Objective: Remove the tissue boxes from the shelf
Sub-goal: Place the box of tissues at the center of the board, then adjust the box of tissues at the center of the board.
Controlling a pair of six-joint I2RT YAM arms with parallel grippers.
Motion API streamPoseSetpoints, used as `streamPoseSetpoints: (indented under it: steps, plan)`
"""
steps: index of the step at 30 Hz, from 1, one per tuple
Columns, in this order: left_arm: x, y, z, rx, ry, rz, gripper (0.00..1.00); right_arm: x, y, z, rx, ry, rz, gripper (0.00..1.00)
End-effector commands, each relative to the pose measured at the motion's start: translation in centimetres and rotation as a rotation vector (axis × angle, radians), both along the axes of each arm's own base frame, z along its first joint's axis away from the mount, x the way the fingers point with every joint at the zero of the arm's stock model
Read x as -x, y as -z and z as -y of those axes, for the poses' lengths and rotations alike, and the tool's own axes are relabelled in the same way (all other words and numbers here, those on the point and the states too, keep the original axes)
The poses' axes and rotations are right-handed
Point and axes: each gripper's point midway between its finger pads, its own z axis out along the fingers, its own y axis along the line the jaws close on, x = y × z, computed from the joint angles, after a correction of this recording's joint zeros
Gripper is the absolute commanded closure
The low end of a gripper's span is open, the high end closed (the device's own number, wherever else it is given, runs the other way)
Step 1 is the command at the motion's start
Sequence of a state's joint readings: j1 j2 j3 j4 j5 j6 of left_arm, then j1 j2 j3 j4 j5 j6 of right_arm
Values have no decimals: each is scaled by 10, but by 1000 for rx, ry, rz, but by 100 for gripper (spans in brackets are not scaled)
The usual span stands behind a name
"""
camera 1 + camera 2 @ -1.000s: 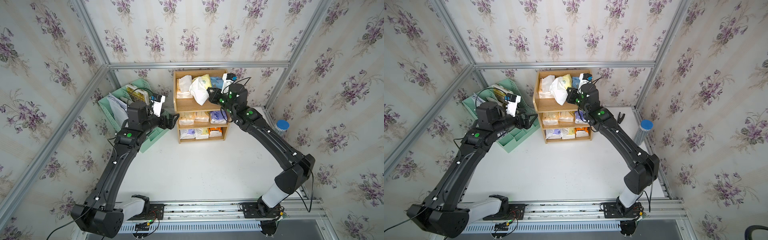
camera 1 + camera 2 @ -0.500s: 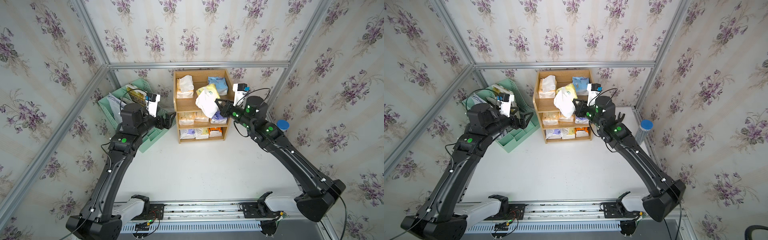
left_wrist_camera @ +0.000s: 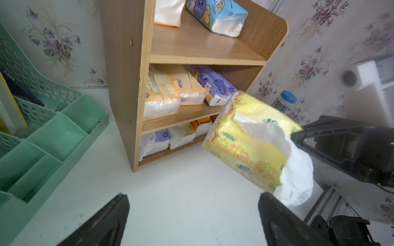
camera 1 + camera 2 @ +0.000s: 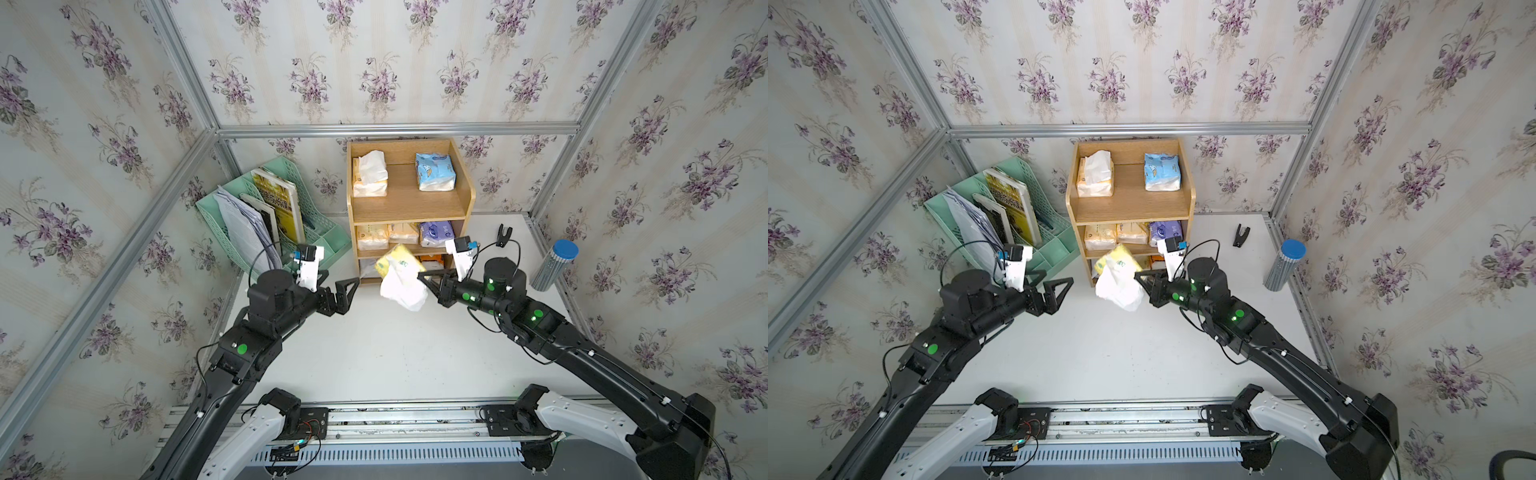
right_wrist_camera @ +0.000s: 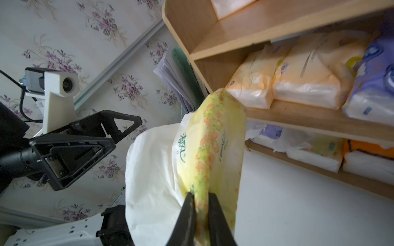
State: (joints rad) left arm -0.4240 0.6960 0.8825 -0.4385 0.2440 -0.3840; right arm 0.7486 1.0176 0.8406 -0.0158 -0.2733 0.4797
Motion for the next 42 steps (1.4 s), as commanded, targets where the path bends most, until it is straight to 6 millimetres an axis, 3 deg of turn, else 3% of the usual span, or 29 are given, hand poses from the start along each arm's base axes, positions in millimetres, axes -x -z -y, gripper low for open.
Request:
streamPoseSetpoints:
  steps: [1,7,10,13,14,17,21,25,30,36,42]
  plan:
    - [8,25,-12,53,-98,-54,1,11,30,-6,-4,-17,-33,100]
    - [26,88,-15,41,-133,-160,1,36,116,-17,35,-54,-135,100]
    - [30,112,-13,25,-134,-201,1,40,148,-19,76,-51,-175,100]
    - [32,129,-11,5,-139,-236,1,41,169,-18,106,-31,-201,90]
    - [33,133,-11,-2,-142,-244,1,42,174,-17,110,-24,-209,86]
    - [34,138,-10,-13,-142,-248,1,40,181,-12,131,7,-217,53]
    - [34,143,-7,-21,-133,-255,1,31,187,7,212,103,-199,37]
    - [34,151,2,-18,-109,-271,1,22,187,27,299,194,-179,38]
    - [38,161,17,-9,-53,-272,1,19,201,29,372,204,-205,44]
    - [48,185,16,-8,-61,-320,1,28,227,10,344,156,-341,50]
    - [60,191,15,40,-45,-339,1,42,225,-19,205,83,-433,51]
